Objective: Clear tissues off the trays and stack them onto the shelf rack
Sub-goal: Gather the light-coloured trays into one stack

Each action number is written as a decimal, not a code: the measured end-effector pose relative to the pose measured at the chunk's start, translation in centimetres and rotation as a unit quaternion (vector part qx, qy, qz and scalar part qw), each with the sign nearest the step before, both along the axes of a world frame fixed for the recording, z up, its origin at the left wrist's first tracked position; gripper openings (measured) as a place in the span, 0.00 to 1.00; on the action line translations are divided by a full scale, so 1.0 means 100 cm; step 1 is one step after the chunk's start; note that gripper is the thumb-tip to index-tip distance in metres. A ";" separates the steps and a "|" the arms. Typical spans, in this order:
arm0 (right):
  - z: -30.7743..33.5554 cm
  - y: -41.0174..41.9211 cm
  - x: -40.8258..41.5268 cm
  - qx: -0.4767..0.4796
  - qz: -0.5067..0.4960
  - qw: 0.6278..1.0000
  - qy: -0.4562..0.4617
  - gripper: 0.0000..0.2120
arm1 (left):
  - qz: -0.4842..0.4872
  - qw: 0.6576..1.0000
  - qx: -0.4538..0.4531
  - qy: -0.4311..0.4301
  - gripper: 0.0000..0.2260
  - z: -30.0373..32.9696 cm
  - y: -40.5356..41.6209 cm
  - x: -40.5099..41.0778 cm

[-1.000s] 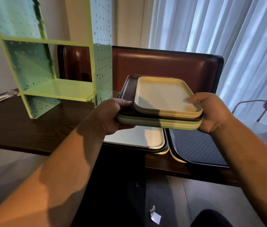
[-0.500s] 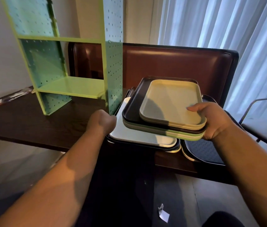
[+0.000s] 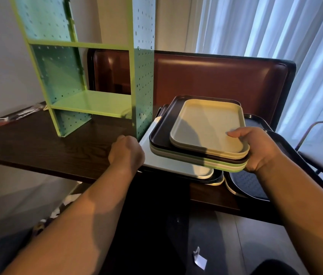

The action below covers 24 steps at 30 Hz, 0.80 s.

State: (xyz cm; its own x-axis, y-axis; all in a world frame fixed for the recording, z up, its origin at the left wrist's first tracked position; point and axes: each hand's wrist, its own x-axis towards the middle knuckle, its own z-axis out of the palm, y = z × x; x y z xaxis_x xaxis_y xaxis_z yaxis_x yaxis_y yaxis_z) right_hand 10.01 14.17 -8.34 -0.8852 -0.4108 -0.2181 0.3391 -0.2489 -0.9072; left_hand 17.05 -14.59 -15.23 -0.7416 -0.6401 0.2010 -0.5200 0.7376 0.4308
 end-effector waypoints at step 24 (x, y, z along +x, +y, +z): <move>0.020 0.005 -0.011 -0.019 0.003 1.000 0.019 0.14 | -0.087 0.740 0.589 0.313 0.06 0.064 0.033 0.013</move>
State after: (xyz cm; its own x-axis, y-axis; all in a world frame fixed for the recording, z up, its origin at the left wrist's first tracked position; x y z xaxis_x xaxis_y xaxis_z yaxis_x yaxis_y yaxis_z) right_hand 8.91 14.64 -6.39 -0.8900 -0.4235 -0.1688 0.3067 -0.2822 -0.9090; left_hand 18.38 -11.33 -8.84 -0.8309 -0.5504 -0.0818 0.1113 -0.3083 0.9448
